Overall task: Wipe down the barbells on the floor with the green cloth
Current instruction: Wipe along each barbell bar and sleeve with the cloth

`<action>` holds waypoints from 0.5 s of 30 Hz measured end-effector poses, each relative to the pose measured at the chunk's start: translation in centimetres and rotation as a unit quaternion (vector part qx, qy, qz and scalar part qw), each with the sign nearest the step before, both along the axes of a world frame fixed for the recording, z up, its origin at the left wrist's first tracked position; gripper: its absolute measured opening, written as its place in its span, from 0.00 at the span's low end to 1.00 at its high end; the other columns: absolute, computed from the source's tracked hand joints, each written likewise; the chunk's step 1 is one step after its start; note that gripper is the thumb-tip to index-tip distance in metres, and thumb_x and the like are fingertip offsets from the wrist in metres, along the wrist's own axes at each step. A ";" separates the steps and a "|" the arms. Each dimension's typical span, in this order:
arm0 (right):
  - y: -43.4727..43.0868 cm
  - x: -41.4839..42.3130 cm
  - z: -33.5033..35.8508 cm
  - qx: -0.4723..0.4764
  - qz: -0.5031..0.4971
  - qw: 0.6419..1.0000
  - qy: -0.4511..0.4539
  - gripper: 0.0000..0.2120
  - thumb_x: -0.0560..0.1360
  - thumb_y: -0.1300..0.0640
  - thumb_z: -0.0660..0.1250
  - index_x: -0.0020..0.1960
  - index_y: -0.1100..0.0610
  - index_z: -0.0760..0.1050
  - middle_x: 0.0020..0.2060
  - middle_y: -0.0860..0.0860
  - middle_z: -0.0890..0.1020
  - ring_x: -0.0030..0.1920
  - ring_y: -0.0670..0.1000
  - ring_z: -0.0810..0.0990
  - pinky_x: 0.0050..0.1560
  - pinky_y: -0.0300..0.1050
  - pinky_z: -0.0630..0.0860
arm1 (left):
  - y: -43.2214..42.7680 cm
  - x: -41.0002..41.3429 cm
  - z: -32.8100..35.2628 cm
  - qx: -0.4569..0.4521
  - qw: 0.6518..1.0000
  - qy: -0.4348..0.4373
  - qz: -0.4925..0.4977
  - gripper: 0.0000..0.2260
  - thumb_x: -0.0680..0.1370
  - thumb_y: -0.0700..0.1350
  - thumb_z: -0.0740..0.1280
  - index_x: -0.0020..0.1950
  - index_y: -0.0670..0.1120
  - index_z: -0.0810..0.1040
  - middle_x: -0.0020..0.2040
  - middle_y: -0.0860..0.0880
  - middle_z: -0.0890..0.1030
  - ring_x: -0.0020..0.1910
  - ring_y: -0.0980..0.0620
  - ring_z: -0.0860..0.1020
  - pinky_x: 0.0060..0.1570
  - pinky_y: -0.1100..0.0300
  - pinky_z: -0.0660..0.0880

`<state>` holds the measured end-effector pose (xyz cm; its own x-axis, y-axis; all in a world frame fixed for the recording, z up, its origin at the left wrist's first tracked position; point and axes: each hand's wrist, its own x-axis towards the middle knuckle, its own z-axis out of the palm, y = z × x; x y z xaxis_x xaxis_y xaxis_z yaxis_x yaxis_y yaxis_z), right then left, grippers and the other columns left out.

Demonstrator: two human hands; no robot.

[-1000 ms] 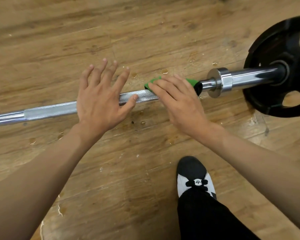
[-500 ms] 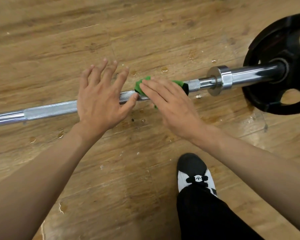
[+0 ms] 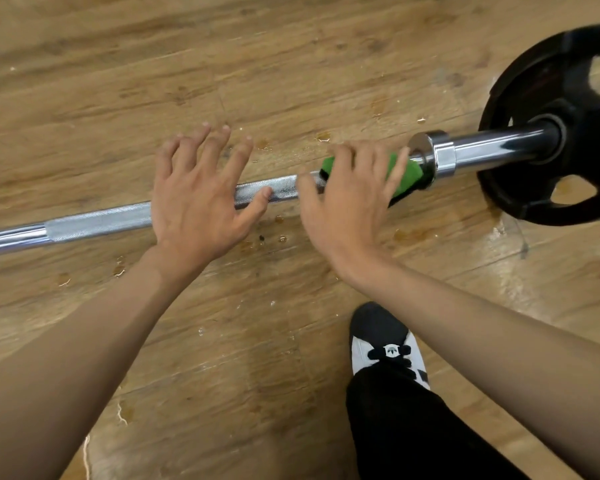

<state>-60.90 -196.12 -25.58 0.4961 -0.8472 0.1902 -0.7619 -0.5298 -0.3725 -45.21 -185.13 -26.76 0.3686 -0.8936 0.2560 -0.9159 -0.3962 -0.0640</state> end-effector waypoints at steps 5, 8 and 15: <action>-4.4 -4.3 -0.8 -0.101 0.254 0.961 0.031 0.22 0.83 0.46 0.60 0.67 0.61 0.77 0.62 0.59 0.79 0.66 0.60 0.75 0.80 0.59 0.55 | 0.0 0.1 -0.1 -0.005 1.000 -0.001 0.005 0.31 0.83 0.67 0.53 0.77 0.49 0.73 0.75 0.41 0.74 0.76 0.38 0.69 0.73 0.42 0.59; -5.3 -4.8 -1.2 -0.125 0.136 0.983 0.022 0.22 0.86 0.46 0.54 0.60 0.59 0.81 0.56 0.59 0.81 0.61 0.60 0.77 0.81 0.60 0.54 | -0.2 0.1 0.0 -0.002 1.000 0.005 0.002 0.31 0.83 0.67 0.53 0.77 0.49 0.73 0.75 0.41 0.74 0.76 0.38 0.69 0.72 0.43 0.59; -3.8 -1.8 -0.6 -0.078 0.244 0.967 -0.015 0.16 0.84 0.51 0.59 0.60 0.61 0.77 0.51 0.56 0.83 0.51 0.59 0.81 0.70 0.54 0.67 | -0.3 0.2 0.0 0.000 1.000 0.014 0.000 0.31 0.83 0.67 0.52 0.78 0.48 0.72 0.76 0.40 0.74 0.76 0.38 0.68 0.73 0.41 0.60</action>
<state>-62.67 -199.96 -26.13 0.8212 -0.4737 0.3181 -0.3972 -0.8748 -0.2773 -45.04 -185.38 -26.77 0.3761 -0.8934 0.2458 -0.9171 -0.3968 -0.0391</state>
